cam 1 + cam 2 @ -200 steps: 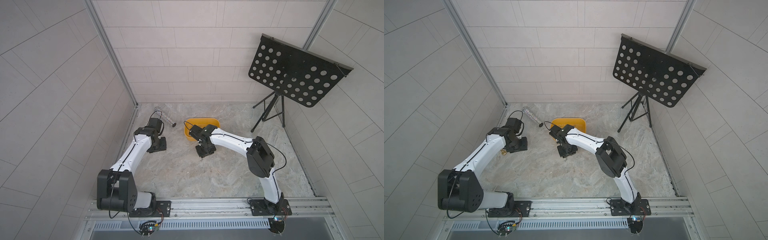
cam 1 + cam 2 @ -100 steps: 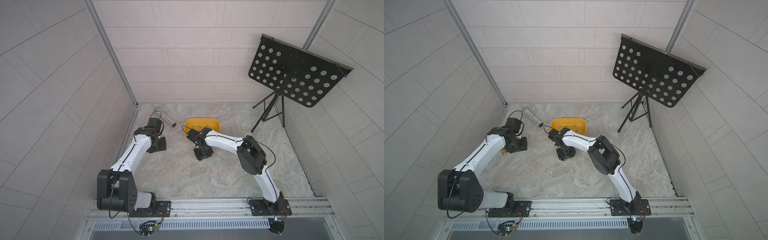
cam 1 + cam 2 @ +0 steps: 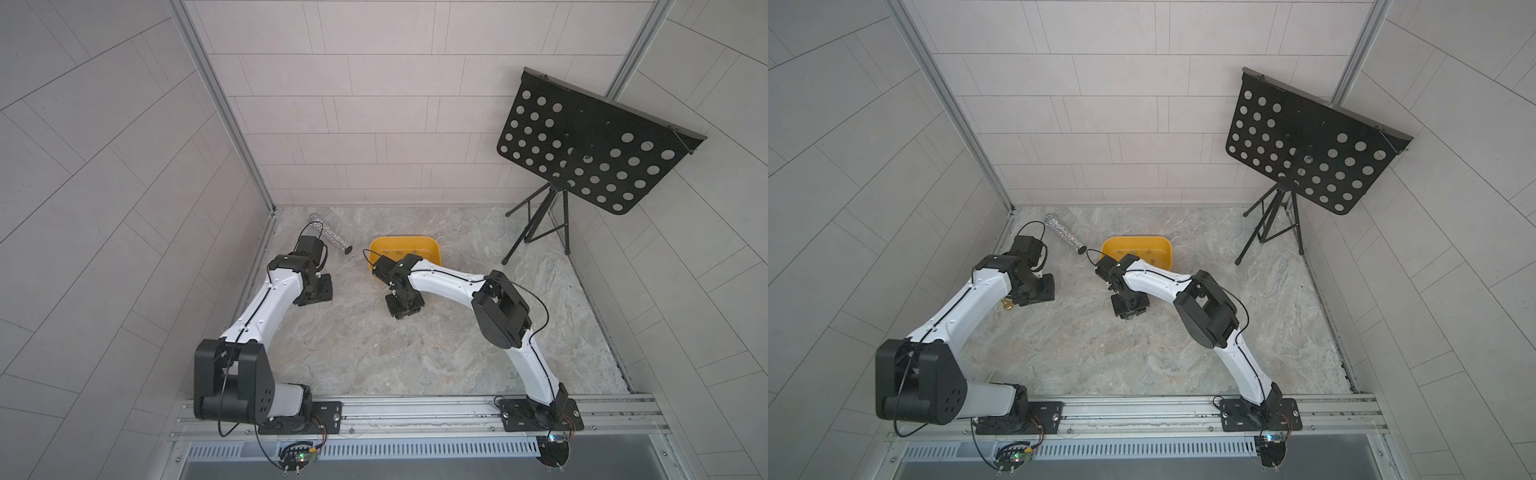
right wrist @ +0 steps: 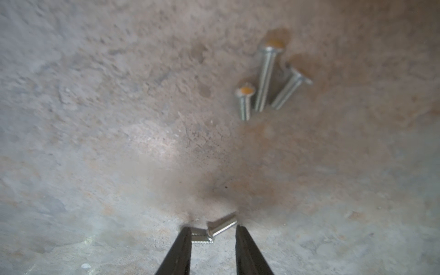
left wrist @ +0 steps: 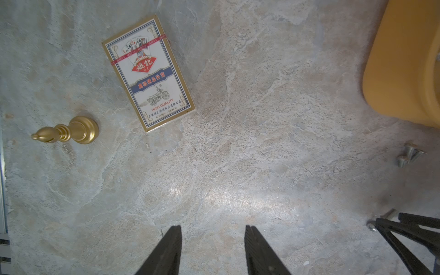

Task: Put the screws on the desktop into the storage box
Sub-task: Pick up the screw from the center of the board, then place the screw in the storage box.

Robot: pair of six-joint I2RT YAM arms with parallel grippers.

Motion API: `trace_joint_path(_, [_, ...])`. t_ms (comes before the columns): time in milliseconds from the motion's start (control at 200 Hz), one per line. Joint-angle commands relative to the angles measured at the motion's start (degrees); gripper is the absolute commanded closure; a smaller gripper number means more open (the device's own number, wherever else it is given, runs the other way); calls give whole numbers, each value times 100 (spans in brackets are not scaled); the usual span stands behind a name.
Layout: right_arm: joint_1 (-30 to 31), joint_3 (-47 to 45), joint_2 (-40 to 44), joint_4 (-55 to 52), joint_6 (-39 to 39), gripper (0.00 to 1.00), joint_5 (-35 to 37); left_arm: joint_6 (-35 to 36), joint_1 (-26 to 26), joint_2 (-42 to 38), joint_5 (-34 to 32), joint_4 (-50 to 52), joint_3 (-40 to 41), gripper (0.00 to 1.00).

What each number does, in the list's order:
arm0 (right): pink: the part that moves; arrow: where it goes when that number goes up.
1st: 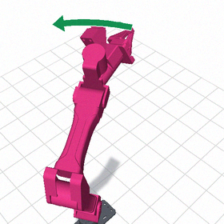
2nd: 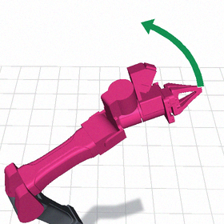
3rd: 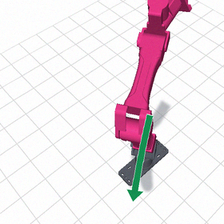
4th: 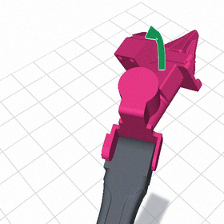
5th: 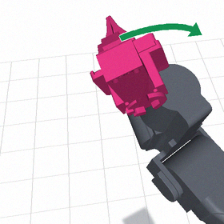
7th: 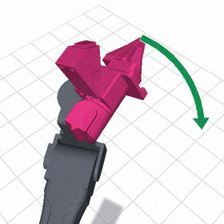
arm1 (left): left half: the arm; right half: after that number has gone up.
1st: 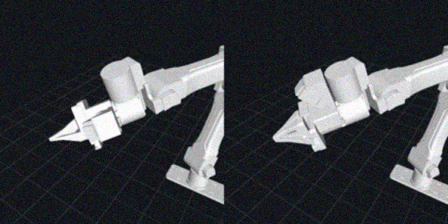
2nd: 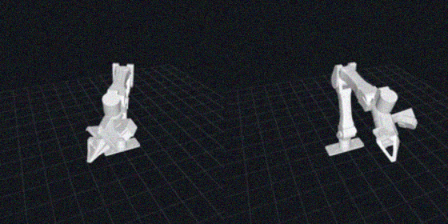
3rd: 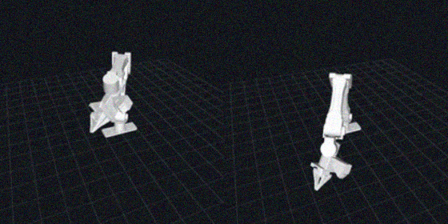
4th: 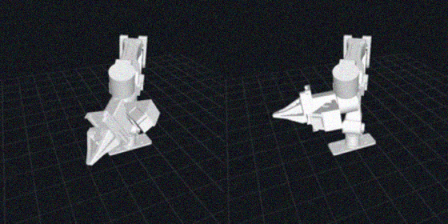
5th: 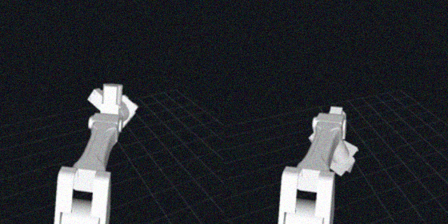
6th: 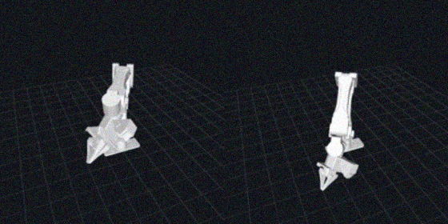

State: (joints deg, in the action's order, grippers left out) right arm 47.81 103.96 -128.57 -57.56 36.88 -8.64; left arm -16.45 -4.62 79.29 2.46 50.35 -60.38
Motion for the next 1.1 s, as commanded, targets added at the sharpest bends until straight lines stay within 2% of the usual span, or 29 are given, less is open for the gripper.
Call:
trace_joint_path(0, [-48, 107, -176, -54, 100, 66, 73, 59, 31, -94, -43, 40, 88, 50])
trace_joint_path(235, [-79, -35, -201, -23, 151, 70, 91, 54, 27, -96, -44, 37, 88, 50])
trace_joint_path(460, [-97, -77, -208, 12, 177, 84, 92, 57, 29, -92, -39, 28, 88, 50])
trace_joint_path(680, [-97, -141, -151, 15, 173, 90, 107, 62, 31, -91, -31, 28, 88, 50])
trace_joint_path(825, [-88, -166, 38, -56, 136, 96, 271, 62, 28, -95, -42, 31, 87, 50])
trace_joint_path(1096, [-83, -103, 709, -484, -71, 98, 548, 63, 30, -97, -38, 45, 87, 50])
